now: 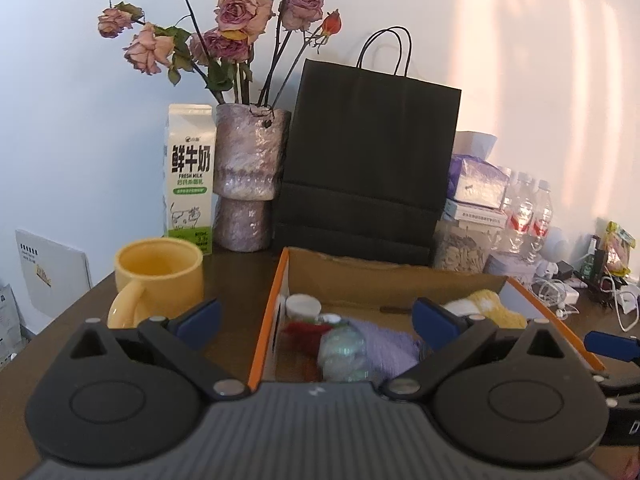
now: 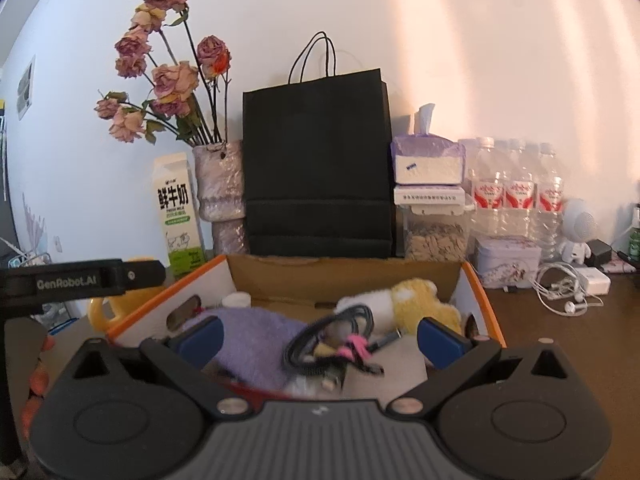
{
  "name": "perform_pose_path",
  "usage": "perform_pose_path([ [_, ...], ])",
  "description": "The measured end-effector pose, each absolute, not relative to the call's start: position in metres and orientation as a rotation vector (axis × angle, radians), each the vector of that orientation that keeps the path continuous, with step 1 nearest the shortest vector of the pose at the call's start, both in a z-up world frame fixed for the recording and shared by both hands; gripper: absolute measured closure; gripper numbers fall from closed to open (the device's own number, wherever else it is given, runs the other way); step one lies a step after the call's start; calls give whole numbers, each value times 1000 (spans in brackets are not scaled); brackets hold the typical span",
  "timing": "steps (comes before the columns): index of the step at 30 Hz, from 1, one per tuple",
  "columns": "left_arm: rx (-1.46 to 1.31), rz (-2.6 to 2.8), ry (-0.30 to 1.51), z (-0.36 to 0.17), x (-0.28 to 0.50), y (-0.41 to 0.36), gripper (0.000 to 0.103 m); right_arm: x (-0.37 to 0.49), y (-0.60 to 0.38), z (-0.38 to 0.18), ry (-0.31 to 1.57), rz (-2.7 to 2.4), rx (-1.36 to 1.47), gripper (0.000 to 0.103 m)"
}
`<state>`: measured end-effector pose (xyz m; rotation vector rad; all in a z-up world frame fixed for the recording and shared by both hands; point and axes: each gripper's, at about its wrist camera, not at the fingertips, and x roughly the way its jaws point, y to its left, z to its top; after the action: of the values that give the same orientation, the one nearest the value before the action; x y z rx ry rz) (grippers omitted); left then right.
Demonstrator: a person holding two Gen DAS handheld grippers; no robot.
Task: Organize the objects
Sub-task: 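Lift both open tools out of the cardboard box back toward the table, then grasp the white round lid with the right tool while the left tool grasps the black charger cable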
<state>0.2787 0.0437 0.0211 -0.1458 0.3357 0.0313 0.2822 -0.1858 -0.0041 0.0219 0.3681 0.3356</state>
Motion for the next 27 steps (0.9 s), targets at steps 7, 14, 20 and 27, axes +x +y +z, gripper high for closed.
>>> perform_pose_path([
  [7,-145,47,389,9,250,50,0,259,-192,-16,424,274,6,0],
  [14,-135,52,480,-9,227,57,0,241,-187,-30,484,274,-39,0],
  [20,-170,52,487,-12,213,68,0,248,-184,-42,547,247,-57,11],
  [27,-205,48,518,-16,216,75,0,262,-180,-54,634,263,-54,33],
])
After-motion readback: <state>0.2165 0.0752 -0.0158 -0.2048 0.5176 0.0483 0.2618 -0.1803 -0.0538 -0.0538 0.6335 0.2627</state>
